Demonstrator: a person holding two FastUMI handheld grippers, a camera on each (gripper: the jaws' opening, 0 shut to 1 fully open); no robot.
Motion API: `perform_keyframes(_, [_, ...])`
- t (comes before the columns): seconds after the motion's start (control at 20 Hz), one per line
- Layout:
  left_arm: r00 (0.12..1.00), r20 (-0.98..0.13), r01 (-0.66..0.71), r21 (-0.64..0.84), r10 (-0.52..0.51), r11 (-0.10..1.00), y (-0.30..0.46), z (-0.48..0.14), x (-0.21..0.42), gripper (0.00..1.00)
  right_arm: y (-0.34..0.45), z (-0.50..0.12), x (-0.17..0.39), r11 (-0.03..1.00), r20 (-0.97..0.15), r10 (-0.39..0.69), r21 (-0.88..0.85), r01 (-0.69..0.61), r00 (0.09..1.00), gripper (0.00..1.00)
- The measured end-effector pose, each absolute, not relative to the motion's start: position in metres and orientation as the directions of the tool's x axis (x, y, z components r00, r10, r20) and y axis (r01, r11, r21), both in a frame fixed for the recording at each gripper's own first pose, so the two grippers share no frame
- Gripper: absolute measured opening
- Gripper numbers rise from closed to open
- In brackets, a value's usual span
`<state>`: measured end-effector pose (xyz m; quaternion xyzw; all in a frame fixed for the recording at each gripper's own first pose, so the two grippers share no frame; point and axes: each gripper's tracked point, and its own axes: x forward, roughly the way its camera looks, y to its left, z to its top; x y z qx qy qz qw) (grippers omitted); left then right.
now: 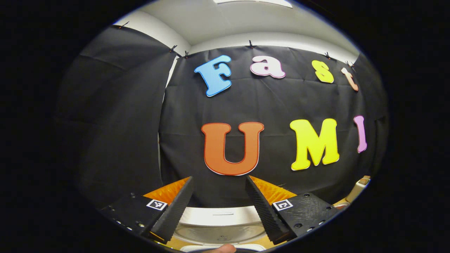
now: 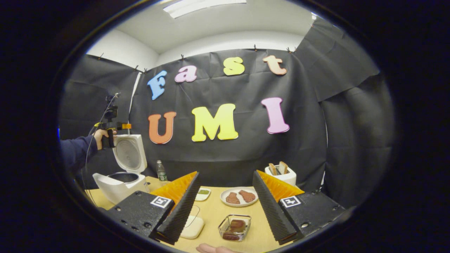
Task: Close the left gripper, press the button to open the rice cooker; take a wooden spoon from the chopstick holder with the right hand, scoop a spoonful of rice and pour it into the rice cooker, then put the wooden spoon back into the chopstick holder.
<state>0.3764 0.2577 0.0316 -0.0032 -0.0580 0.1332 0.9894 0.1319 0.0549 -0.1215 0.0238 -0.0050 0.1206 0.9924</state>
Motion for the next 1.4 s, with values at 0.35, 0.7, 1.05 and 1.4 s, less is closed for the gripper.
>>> perform_keyframes(0.35, [0.970,0.070,-0.229,-0.077,0.234,0.970,0.266,0.014,0.400,0.95,0.074,-0.112,0.096,0.973,0.021,0.231,-0.008,-0.231,0.973,0.98])
perform_keyframes(0.7, [0.956,-0.072,-0.287,-0.030,0.285,0.957,0.268,-0.006,0.389,0.96,0.083,-0.098,0.060,0.974,0.039,0.225,-0.015,-0.224,0.974,0.96])
perform_keyframes(1.05, [0.957,-0.127,-0.267,-0.039,0.261,0.963,0.242,-0.024,0.326,0.98,0.076,-0.091,0.017,0.977,0.053,0.212,0.024,-0.214,0.976,0.96])
perform_keyframes(1.4, [0.937,-0.237,-0.277,-0.052,0.258,0.959,0.221,-0.072,0.265,0.98,0.074,-0.090,-0.032,0.967,0.082,0.242,0.058,-0.247,0.967,0.97])
